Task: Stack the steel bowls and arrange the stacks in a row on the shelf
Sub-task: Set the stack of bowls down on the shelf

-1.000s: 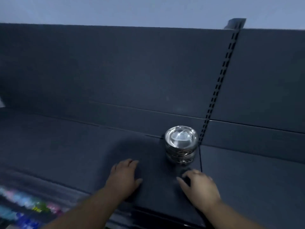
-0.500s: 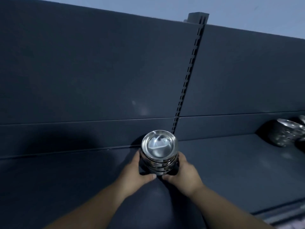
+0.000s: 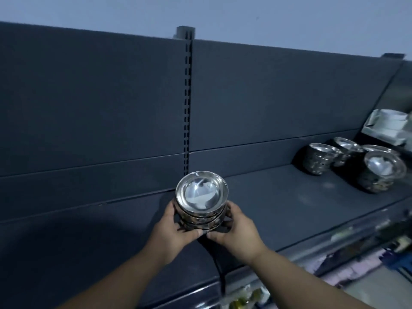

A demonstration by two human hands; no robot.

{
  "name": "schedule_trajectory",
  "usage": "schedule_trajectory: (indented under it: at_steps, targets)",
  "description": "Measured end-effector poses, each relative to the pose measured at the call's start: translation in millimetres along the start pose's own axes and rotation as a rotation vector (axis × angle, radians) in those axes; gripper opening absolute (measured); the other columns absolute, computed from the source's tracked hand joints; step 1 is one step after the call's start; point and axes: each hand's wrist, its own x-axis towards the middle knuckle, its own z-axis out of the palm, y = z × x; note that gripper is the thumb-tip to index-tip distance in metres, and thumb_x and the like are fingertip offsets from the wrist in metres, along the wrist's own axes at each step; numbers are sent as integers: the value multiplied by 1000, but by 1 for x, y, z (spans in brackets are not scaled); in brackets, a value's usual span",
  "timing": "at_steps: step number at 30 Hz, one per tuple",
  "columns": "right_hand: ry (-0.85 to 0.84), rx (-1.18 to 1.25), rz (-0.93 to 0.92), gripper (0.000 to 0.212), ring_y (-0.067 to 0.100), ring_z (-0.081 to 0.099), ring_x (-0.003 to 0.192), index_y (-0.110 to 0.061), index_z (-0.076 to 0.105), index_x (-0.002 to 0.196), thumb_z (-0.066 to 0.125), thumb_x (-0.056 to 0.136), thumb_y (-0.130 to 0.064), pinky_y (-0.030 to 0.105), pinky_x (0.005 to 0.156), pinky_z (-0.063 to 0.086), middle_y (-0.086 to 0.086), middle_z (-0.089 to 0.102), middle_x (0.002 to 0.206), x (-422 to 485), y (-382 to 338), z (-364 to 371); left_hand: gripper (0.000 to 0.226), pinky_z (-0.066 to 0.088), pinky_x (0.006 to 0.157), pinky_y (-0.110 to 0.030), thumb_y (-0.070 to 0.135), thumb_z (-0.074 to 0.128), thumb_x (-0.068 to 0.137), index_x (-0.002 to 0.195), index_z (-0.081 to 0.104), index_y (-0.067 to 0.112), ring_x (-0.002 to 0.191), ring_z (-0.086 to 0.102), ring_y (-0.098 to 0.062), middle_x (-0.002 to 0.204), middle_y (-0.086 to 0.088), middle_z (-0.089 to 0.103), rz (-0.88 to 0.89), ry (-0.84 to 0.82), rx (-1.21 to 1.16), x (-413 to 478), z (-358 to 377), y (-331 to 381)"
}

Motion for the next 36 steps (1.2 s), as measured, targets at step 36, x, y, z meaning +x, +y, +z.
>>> schedule_trajectory:
  at_steps: [36]
  targets:
    - [-59,-43,64,77,1,62,109,-34,41,133,85,69,-29,29,98,51,-18,64,117,40,169,-292,86,55,88,-27,22,88,51,125,46,29,107,65,-11,113,5,69,-9,-29,66,103,327,17]
